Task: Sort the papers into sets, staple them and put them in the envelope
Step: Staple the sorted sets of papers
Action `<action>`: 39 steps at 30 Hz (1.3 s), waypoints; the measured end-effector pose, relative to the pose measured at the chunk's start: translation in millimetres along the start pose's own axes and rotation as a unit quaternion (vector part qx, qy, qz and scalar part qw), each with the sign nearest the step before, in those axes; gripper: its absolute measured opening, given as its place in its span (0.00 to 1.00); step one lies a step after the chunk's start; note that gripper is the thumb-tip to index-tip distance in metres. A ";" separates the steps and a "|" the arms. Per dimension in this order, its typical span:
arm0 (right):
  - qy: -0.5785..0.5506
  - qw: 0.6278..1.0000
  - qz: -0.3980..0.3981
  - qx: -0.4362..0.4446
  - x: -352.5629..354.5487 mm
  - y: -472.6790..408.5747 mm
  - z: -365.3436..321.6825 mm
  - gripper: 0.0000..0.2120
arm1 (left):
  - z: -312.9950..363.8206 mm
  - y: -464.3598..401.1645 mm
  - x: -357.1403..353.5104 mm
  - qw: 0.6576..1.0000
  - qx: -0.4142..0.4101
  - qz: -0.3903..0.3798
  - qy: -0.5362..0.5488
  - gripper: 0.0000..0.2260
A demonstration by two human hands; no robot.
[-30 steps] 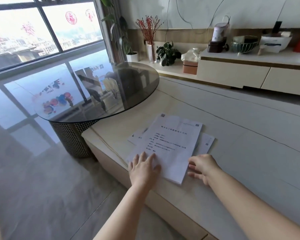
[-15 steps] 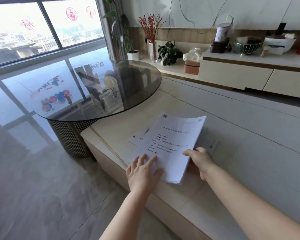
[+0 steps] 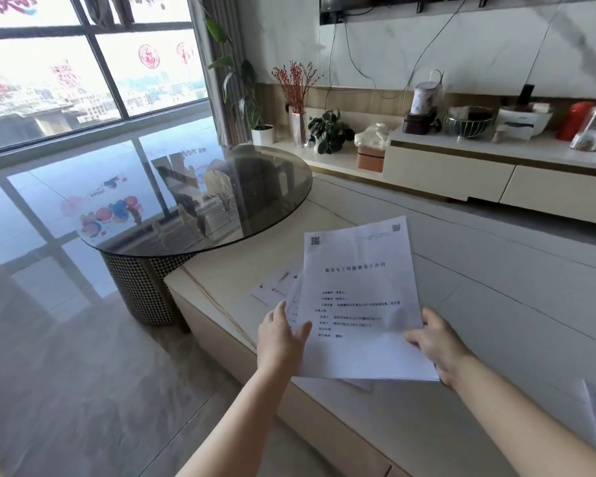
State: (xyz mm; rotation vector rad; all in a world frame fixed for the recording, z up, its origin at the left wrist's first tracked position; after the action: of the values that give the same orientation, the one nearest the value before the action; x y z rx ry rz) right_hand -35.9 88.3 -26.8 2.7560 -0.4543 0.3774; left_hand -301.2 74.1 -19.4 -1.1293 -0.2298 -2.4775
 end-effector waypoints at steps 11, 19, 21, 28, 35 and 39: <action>-0.024 0.999 -0.021 -0.011 81.3 31.1 9.6 0.14 | 38.5 49.0 -27.8 0.897 0.203 -0.132 0.370 0.35; -0.007 0.998 0.019 0.051 109.1 39.1 -6.5 0.11 | 86.2 57.1 -17.1 0.936 0.095 -0.088 0.328 0.04; -0.020 0.998 0.044 0.039 95.9 26.4 -4.8 0.09 | 75.1 36.1 -9.8 0.934 0.108 -0.041 0.337 0.07; -0.026 0.998 0.054 -0.015 1.7 -32.8 9.3 0.07 | -2.7 -50.9 -5.1 0.970 0.123 0.037 0.207 0.14; 0.077 0.995 0.056 0.004 -61.4 -62.2 27.4 0.09 | -23.0 -107.2 -43.1 0.997 0.066 0.009 -0.027 0.18; 0.075 0.996 0.044 0.005 -66.1 -65.8 34.2 0.11 | -22.4 -119.2 -49.3 0.993 0.098 -0.017 -0.067 0.09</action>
State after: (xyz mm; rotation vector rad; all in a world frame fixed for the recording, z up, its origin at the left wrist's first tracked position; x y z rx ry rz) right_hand -66.4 152.7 -95.9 2.6991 -0.5369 0.6044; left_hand -338.4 189.3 -69.1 -1.2160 -0.5238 -2.3485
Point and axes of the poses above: each hand's wrist, its own y-axis away from the middle knuckle, its own x-axis out of the back of the hand, z = x × y, the point moved 8 cm from there along -y, towards the middle knuckle, and after that the axes turned 14 degrees about z, right-handed, at the moved point
